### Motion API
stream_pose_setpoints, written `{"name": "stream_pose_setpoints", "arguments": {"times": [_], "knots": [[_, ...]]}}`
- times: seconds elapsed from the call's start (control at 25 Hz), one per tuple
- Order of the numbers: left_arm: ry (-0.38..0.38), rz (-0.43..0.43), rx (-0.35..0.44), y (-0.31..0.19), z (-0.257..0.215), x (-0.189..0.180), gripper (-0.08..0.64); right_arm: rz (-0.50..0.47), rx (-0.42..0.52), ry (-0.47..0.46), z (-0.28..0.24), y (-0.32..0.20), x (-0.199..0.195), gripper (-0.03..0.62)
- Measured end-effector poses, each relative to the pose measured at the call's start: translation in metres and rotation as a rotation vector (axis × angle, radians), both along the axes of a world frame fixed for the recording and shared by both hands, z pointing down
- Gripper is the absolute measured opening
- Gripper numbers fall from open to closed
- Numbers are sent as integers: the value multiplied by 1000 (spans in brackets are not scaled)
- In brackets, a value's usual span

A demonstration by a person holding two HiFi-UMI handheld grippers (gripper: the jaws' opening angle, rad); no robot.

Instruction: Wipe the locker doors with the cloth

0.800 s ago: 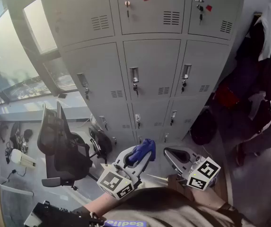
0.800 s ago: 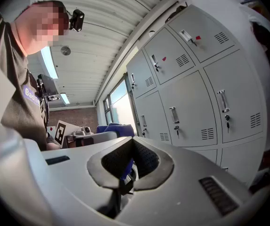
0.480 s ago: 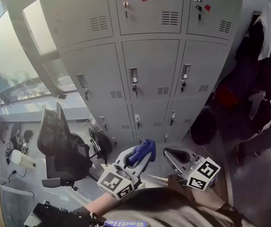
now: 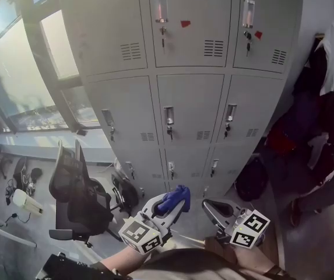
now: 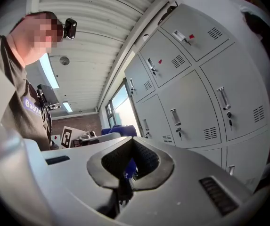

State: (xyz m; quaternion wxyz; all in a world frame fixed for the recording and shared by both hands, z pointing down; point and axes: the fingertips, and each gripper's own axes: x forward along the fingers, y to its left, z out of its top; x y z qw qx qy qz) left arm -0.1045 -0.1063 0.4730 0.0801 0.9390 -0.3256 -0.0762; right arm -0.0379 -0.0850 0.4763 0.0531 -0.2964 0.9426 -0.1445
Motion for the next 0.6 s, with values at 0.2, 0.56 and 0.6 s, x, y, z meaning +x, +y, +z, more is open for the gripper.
{"name": "stream_pose_setpoints", "arguments": {"times": [0.2, 0.56, 0.6], "knots": [[60, -31, 21, -35, -71, -7, 104, -69, 19, -29, -45, -14, 9, -3], [165, -79, 117, -83, -210, 3, 104, -168, 66, -59, -113, -51, 40, -3], [166, -85, 130, -87, -220, 4, 104, -175, 72, -55, -118, -55, 44, -3]]}}
